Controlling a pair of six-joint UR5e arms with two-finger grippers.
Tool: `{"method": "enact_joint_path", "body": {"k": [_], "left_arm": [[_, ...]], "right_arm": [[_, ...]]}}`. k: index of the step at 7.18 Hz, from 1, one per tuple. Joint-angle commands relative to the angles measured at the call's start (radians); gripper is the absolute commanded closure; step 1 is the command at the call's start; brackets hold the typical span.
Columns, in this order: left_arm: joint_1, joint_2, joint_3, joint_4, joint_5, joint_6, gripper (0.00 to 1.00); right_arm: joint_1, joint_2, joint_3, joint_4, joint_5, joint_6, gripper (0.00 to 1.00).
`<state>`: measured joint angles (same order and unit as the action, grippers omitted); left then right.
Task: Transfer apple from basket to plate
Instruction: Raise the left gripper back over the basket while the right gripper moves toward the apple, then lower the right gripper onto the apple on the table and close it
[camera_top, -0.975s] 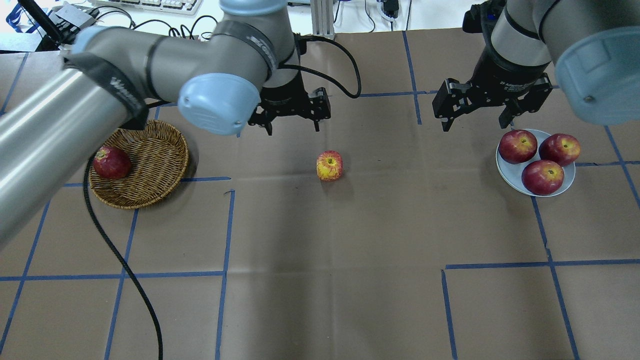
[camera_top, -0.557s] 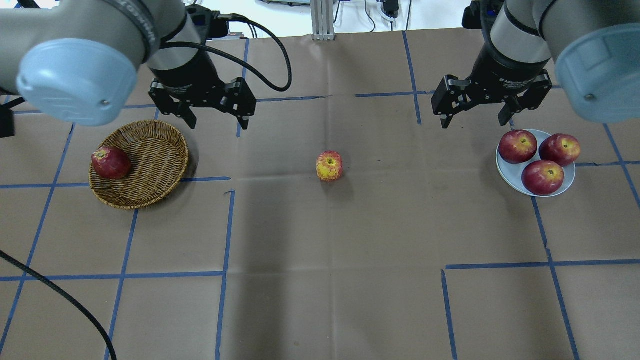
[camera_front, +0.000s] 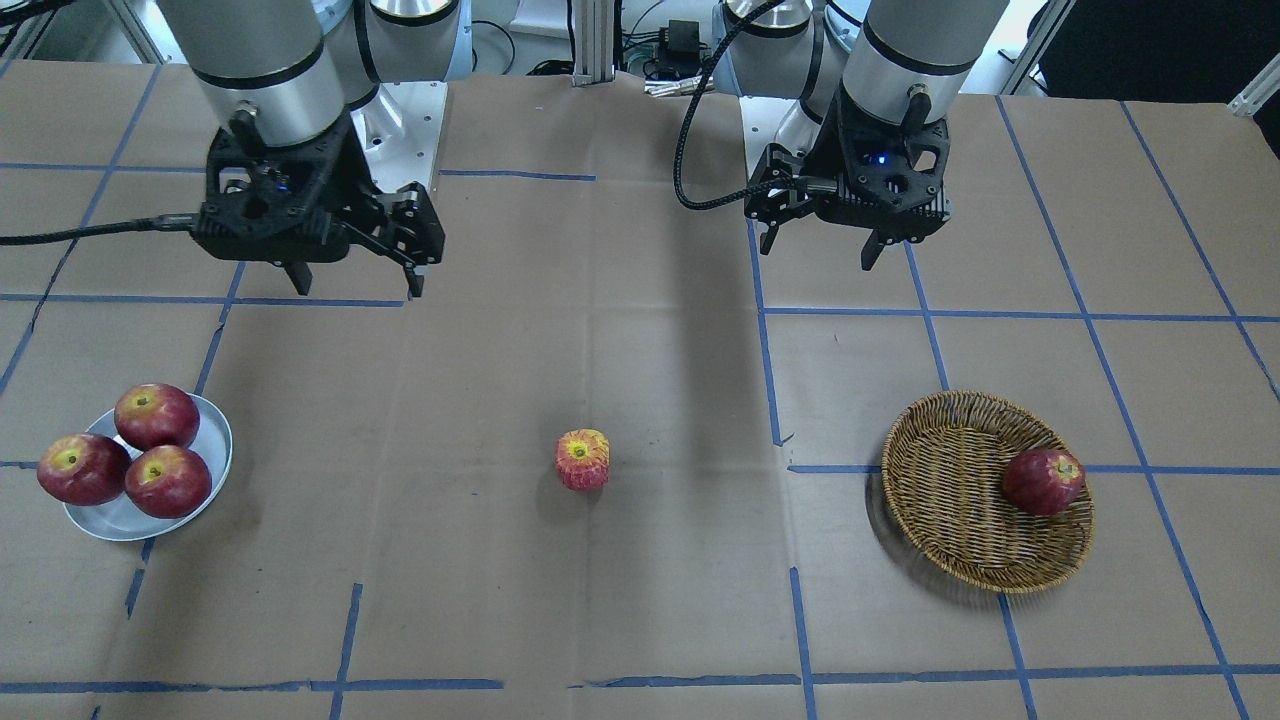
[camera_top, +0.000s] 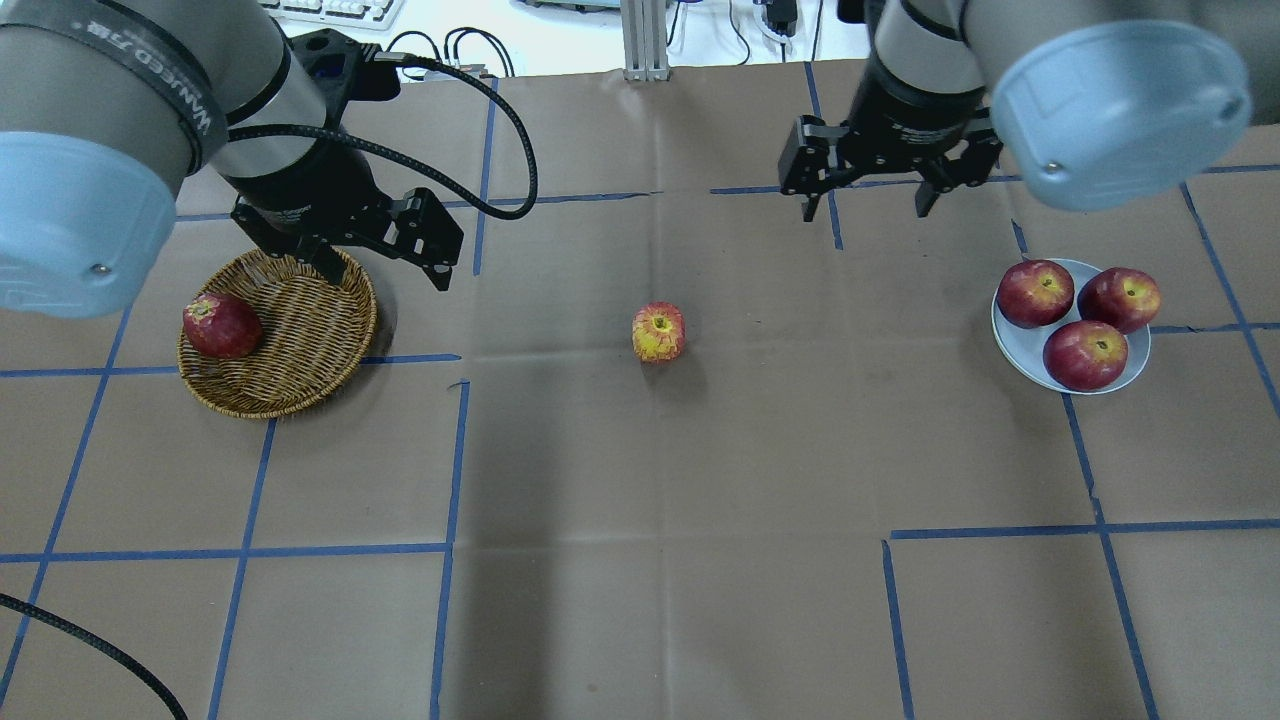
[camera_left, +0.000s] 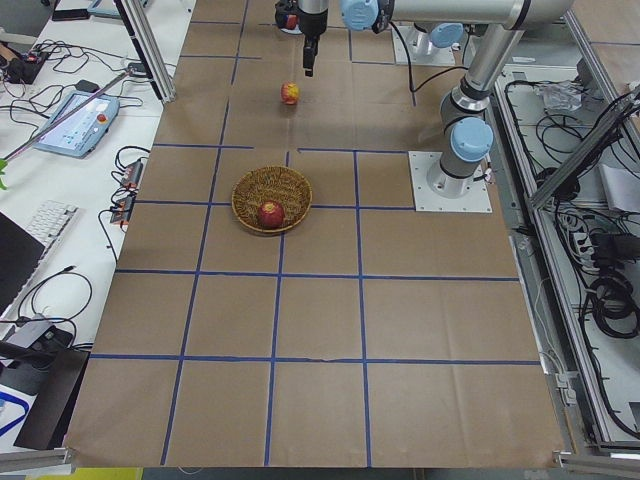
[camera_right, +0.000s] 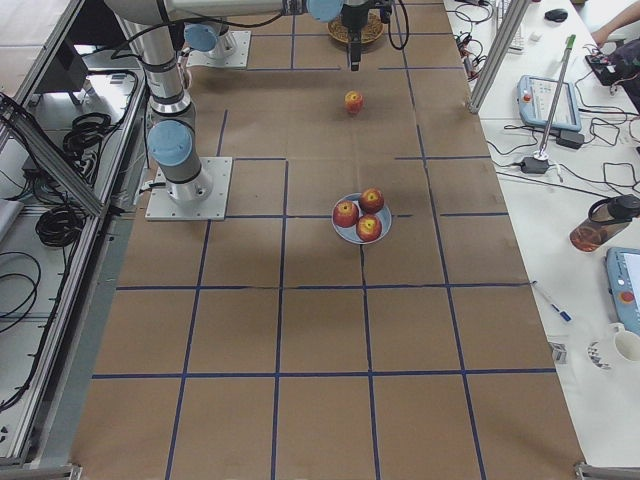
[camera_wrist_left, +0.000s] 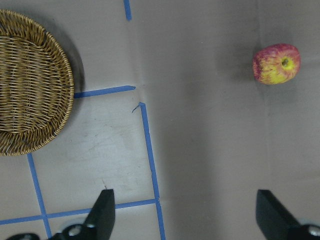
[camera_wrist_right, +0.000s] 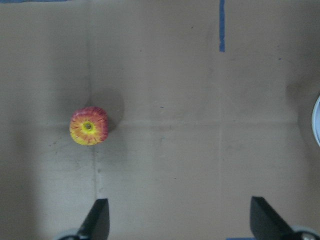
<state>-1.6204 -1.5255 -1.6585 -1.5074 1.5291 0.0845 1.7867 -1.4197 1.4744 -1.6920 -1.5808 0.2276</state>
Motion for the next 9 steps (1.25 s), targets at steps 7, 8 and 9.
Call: {"method": "enact_joint_path", "body": {"k": [7, 8, 9], "left_arm": [[0.004, 0.041, -0.012, 0.012, 0.082, 0.061, 0.01], [0.002, 0.031, -0.009, 0.012, 0.071, 0.06, 0.01], [0.002, 0.037, -0.012, 0.013, 0.054, 0.064, 0.01]], "right_arm": [[0.194, 0.3, 0.162, -0.519, -0.013, 0.23, 0.0], [0.192, 0.33, 0.174, -0.566, -0.051, 0.226, 0.0], [0.192, 0.358, 0.175, -0.571, -0.067, 0.228, 0.0]]}}
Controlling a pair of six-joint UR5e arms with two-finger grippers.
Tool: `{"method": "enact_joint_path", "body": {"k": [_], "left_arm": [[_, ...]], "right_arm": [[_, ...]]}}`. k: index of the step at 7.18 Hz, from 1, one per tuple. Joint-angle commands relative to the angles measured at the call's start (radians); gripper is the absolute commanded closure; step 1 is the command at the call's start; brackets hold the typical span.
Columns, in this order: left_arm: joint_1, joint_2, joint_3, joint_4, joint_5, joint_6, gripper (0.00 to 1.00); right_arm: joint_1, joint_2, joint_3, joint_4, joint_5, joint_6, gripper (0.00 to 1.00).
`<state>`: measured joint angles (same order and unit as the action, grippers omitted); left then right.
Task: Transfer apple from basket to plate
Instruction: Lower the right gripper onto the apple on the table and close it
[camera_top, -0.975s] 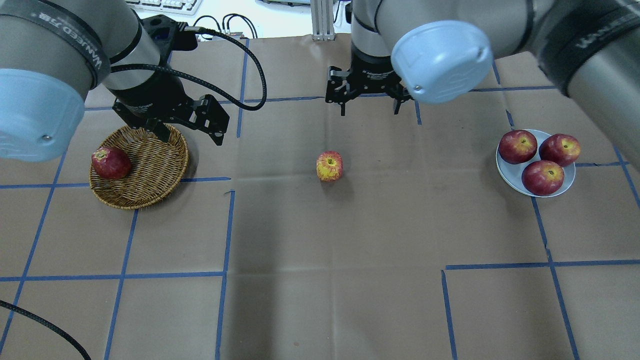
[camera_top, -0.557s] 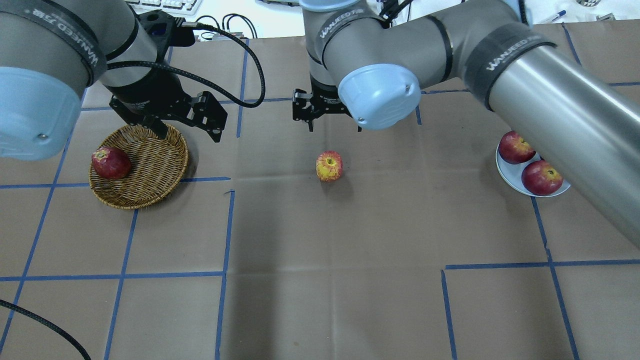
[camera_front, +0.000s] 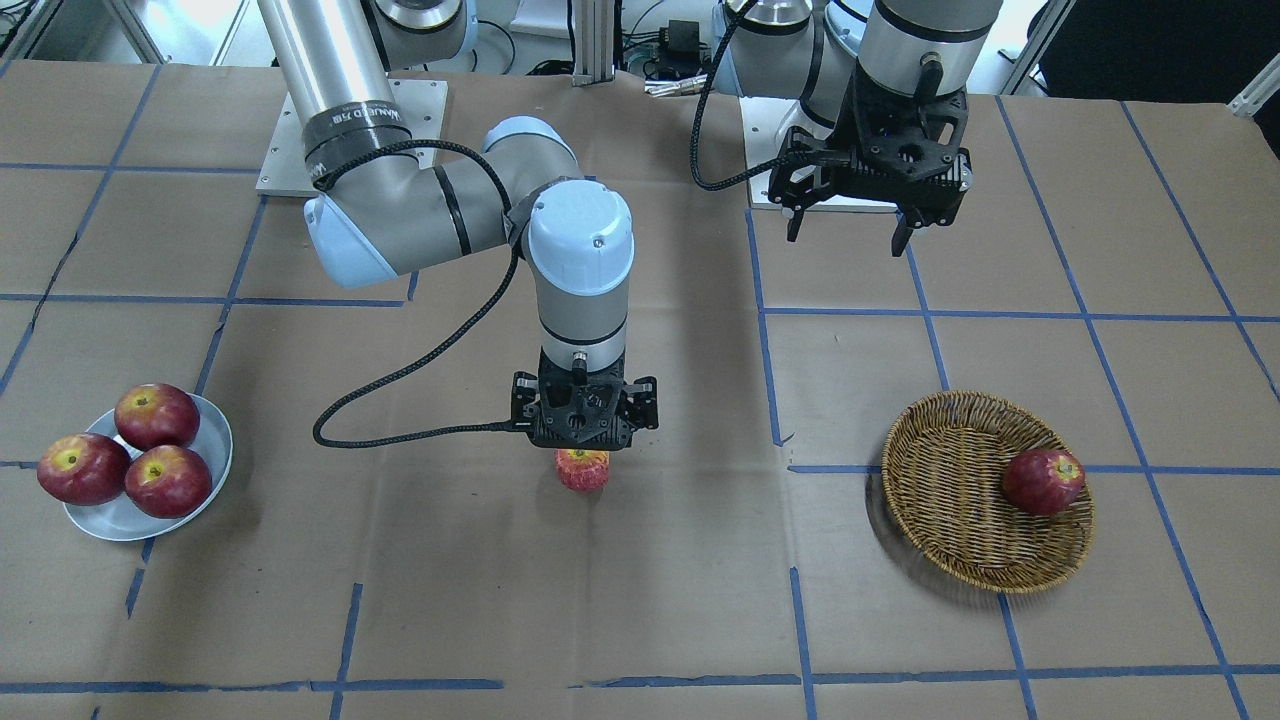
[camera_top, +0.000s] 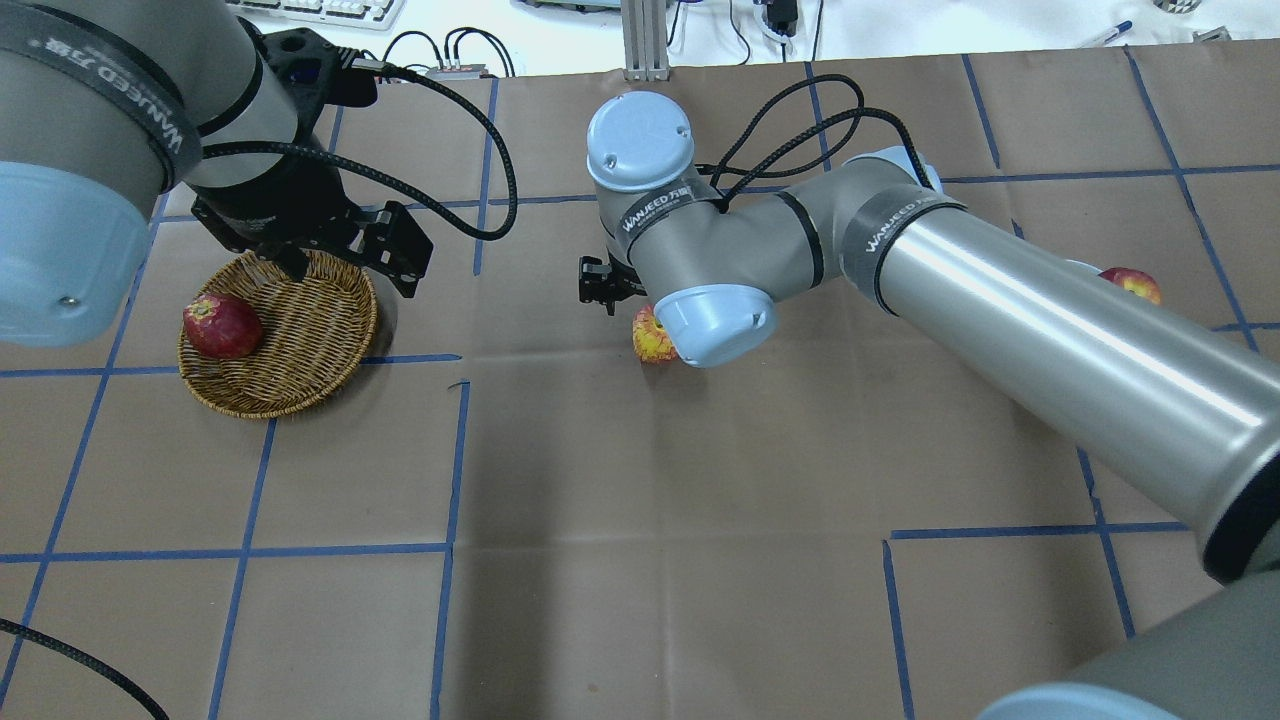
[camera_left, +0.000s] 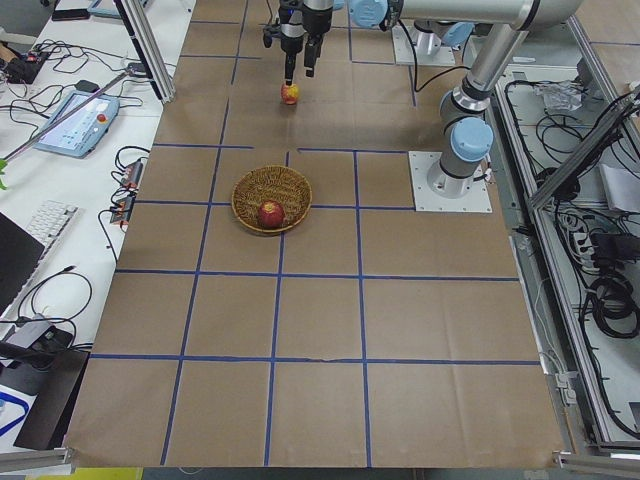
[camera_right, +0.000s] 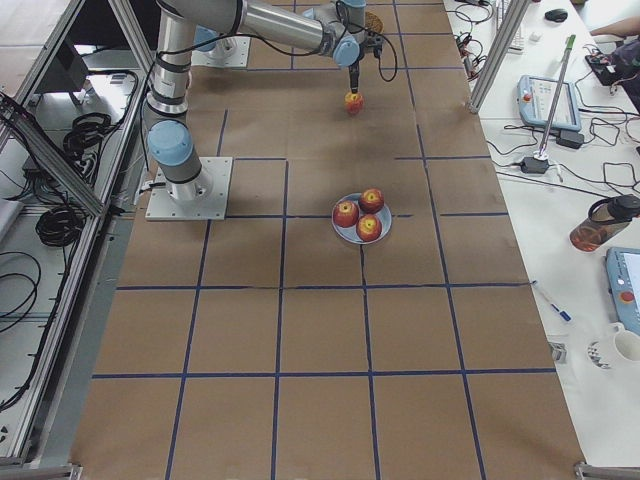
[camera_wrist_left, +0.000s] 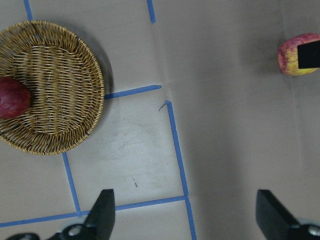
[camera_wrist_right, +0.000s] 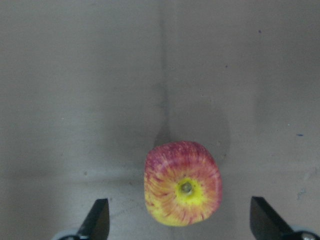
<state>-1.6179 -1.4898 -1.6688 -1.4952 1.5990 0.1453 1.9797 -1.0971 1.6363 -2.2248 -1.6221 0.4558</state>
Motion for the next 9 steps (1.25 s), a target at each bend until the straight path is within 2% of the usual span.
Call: {"method": "enact_joint_path", "body": {"k": [1, 4, 5, 6, 7, 8, 9], "left_arm": [[0.0, -0.006, 0.0, 0.01, -0.016, 0.002, 0.01], [-0.002, -0.006, -0.003, 0.018, -0.016, -0.001, 0.01], [-0.002, -0.004, -0.003, 0.018, -0.016, -0.003, 0.01], [-0.002, 0.002, -0.003, 0.018, -0.016, -0.001, 0.01], [0.0, 0.0, -0.005, 0.018, -0.017, -0.003, 0.01], [0.0, -0.003, -0.005, 0.018, -0.019, -0.003, 0.01], [0.0, -0.006, -0.005, 0.018, -0.019, -0.003, 0.01]], "right_arm": [[-0.001, 0.066, 0.013, -0.088, -0.028, -0.002, 0.0], [-0.001, 0.102, 0.026, -0.101, -0.022, -0.003, 0.0], [-0.005, 0.099, 0.03, -0.101, -0.024, -0.005, 0.09], [-0.006, 0.099, 0.028, -0.099, -0.025, -0.005, 0.32], [-0.001, 0.094, 0.03, -0.098, -0.03, -0.003, 0.44], [-0.005, 0.086, 0.022, -0.096, -0.03, -0.003, 0.48], [-0.015, 0.076, 0.013, -0.092, -0.028, -0.005, 0.48]]}}
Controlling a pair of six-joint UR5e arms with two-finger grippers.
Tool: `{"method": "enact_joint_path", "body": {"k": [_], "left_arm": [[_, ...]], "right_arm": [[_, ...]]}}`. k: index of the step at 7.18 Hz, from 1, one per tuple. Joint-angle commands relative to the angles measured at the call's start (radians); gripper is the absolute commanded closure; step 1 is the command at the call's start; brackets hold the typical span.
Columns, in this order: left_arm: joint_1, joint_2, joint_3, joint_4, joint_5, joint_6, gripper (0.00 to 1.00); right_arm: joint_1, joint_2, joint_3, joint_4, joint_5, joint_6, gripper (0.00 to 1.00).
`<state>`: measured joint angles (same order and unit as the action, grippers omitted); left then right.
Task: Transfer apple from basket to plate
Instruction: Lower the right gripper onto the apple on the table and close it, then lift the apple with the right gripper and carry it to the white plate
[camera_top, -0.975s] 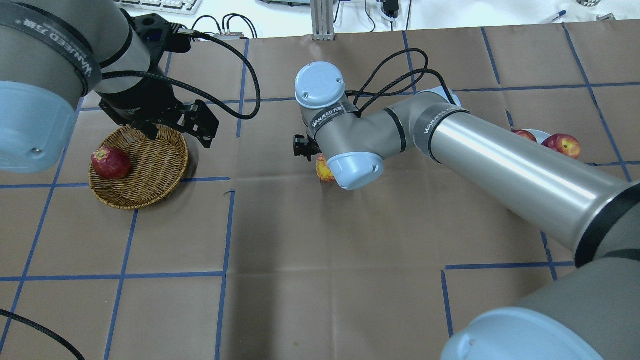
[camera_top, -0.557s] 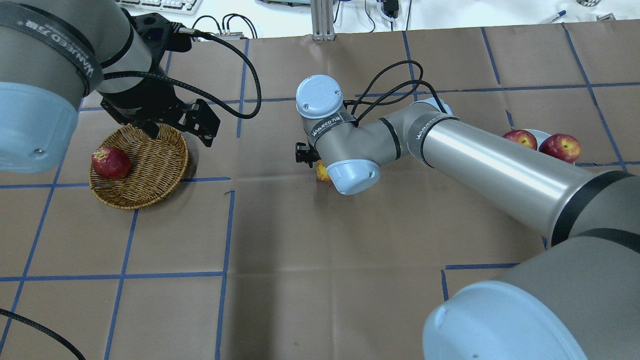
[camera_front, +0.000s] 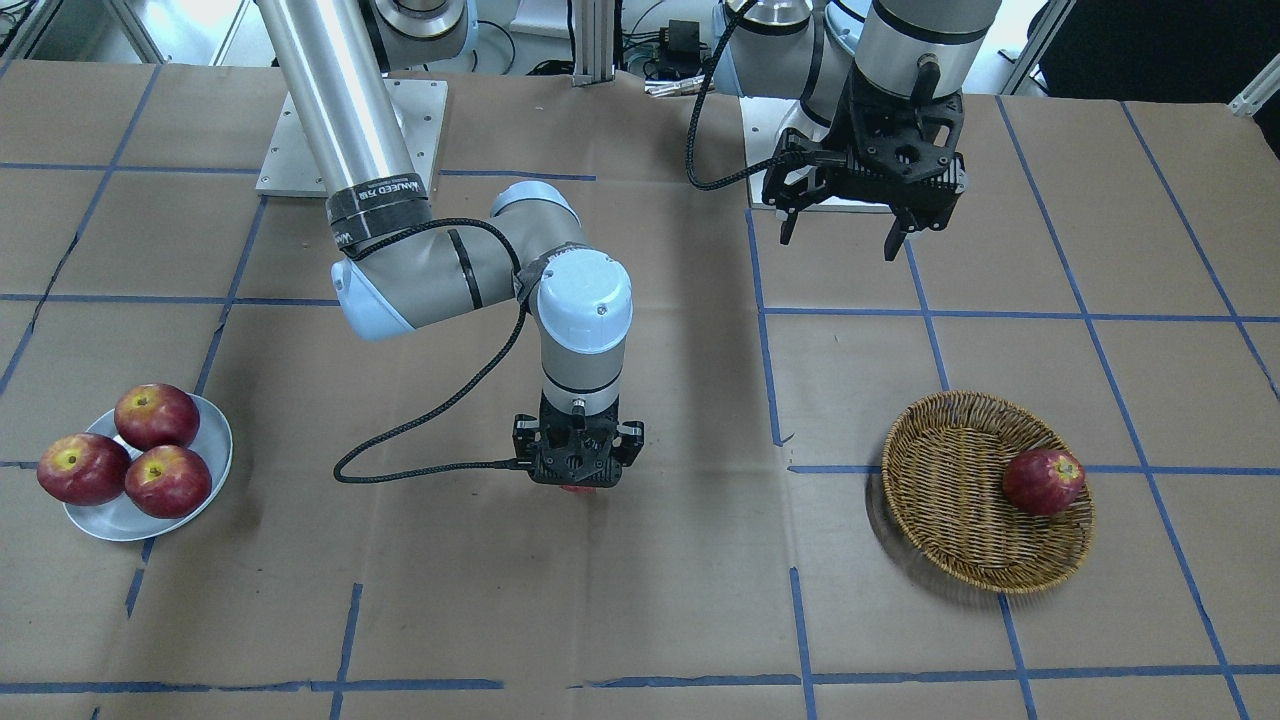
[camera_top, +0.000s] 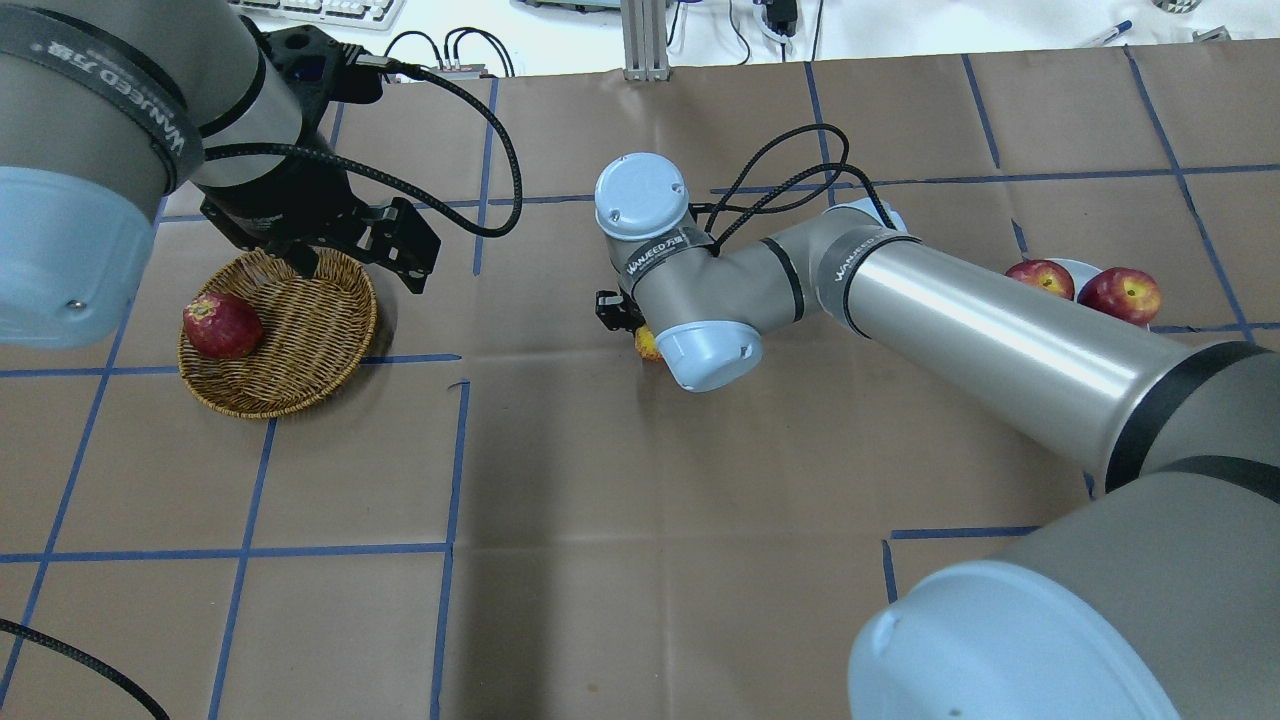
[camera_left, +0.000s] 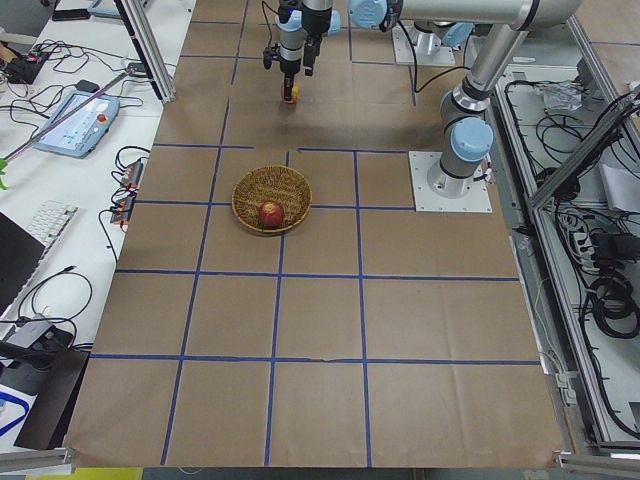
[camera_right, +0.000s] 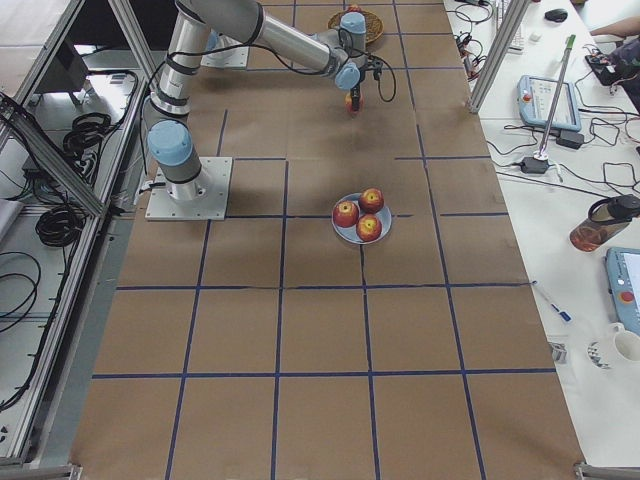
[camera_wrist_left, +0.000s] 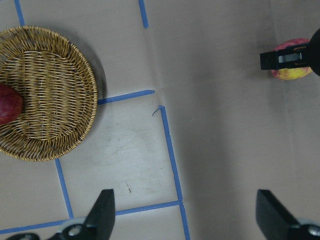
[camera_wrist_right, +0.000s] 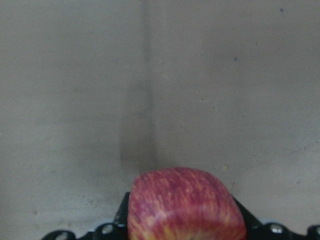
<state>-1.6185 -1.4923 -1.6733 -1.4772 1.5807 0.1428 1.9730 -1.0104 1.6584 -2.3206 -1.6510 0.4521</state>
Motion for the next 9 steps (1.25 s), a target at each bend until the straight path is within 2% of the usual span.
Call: {"method": "enact_joint_path", "body": {"k": [1, 3, 5, 7, 9], "left_arm": [[0.0, -0.003, 0.0, 0.0, -0.001, 0.001, 0.01], [0.002, 0.006, 0.0, -0.002, 0.004, 0.001, 0.01], [0.002, 0.0, 0.001, 0.0, -0.001, 0.0, 0.01], [0.002, 0.001, 0.0, 0.0, -0.001, 0.0, 0.01], [0.002, 0.0, 0.001, 0.0, -0.002, 0.0, 0.01]], "right_arm": [[-0.019, -0.052, -0.026, 0.041, 0.002, -0.004, 0.47], [-0.122, -0.185, -0.055, 0.244, 0.013, -0.121, 0.47], [-0.299, -0.278, -0.039, 0.355, 0.011, -0.379, 0.48], [-0.48, -0.321, 0.012, 0.354, 0.007, -0.688, 0.48], [-0.682, -0.323, 0.023, 0.356, 0.014, -1.004, 0.48]]}}
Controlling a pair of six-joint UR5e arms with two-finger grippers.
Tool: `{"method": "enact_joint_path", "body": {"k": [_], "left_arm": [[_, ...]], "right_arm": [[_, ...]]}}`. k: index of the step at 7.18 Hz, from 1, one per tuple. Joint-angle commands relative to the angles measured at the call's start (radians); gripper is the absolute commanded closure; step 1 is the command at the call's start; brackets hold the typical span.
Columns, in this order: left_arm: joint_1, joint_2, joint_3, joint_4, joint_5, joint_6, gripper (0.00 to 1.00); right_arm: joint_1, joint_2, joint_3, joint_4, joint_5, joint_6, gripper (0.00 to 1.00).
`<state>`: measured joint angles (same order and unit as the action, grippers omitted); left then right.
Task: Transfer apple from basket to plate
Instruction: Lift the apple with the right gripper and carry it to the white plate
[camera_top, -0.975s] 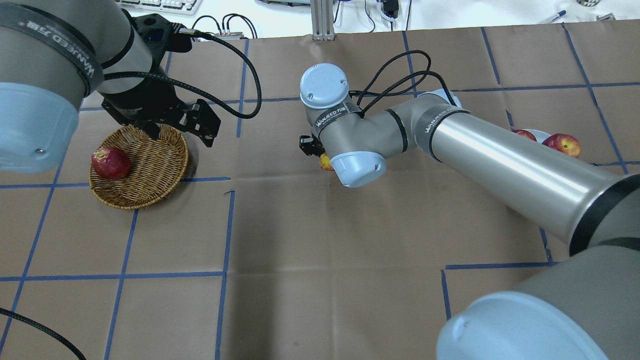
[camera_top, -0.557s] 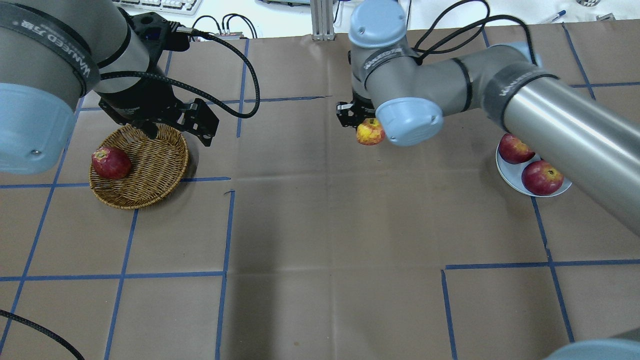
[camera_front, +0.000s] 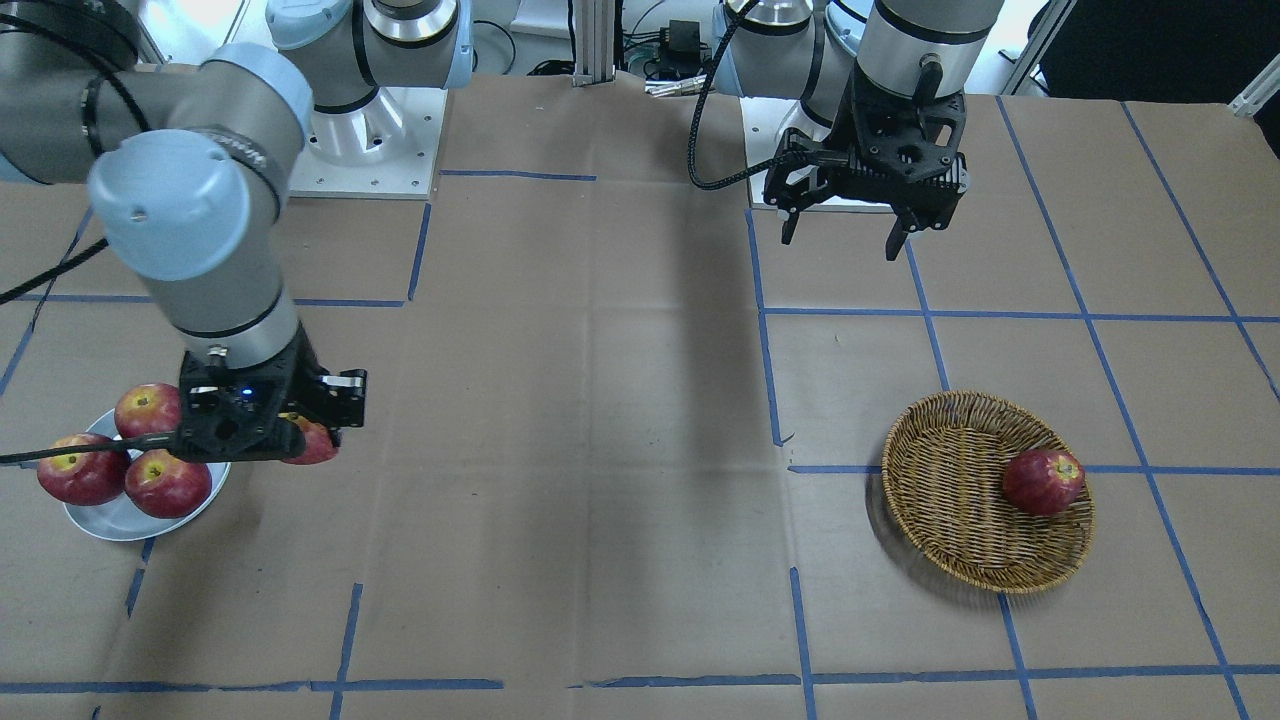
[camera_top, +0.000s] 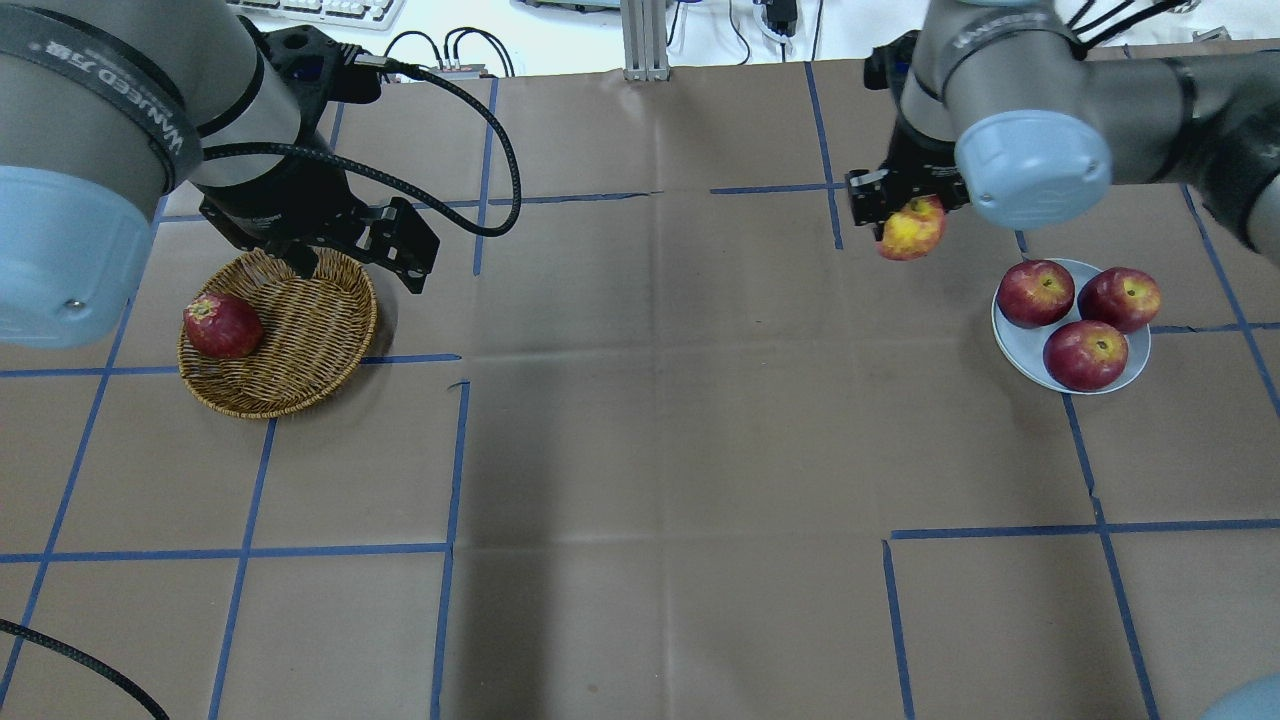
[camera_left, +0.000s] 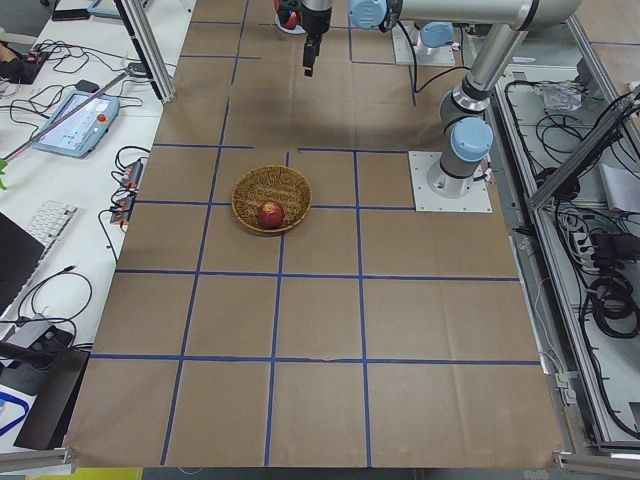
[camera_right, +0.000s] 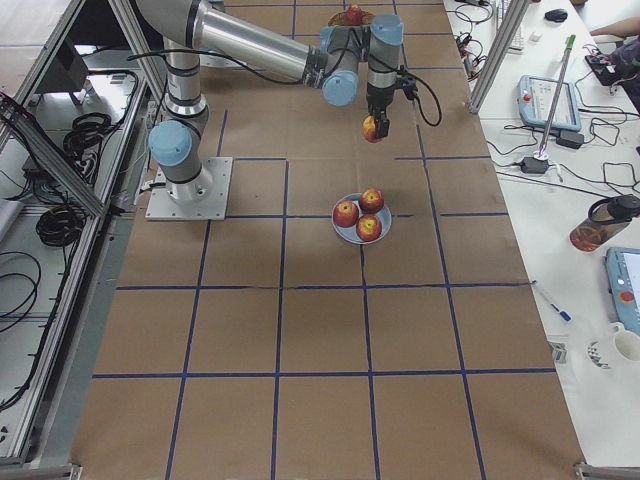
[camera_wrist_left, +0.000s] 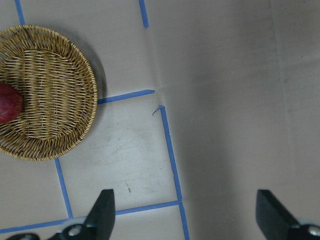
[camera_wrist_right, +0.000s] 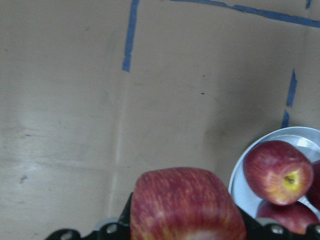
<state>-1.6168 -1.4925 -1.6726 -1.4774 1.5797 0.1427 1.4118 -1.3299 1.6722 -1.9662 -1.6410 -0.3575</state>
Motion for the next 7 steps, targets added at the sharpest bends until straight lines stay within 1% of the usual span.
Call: {"method": "enact_joint_path", "body": {"k": [1, 2, 3, 4, 5, 7], "left_arm": [[-0.002, -0.006, 0.002, 0.0, -0.001, 0.0, 0.01], [0.0, -0.006, 0.001, 0.0, -0.001, 0.001, 0.01], [0.0, -0.003, 0.001, -0.001, -0.001, 0.002, 0.01], [0.0, -0.003, 0.001, -0.001, -0.001, 0.002, 0.01], [-0.002, -0.003, 0.001, -0.001, -0.001, 0.0, 0.01], [-0.002, -0.003, 0.001, 0.0, -0.001, 0.0, 0.01]], "right_arm": [[-0.195, 0.007, 0.011, 0.001, 0.009, -0.312, 0.48], [-0.242, 0.008, 0.052, -0.019, 0.015, -0.38, 0.48], [-0.269, 0.02, 0.093, -0.093, 0.048, -0.403, 0.48], [-0.272, 0.049, 0.125, -0.179, 0.05, -0.414, 0.48], [-0.277, 0.073, 0.136, -0.216, 0.05, -0.426, 0.48], [-0.277, 0.074, 0.136, -0.217, 0.05, -0.426, 0.48]]}}
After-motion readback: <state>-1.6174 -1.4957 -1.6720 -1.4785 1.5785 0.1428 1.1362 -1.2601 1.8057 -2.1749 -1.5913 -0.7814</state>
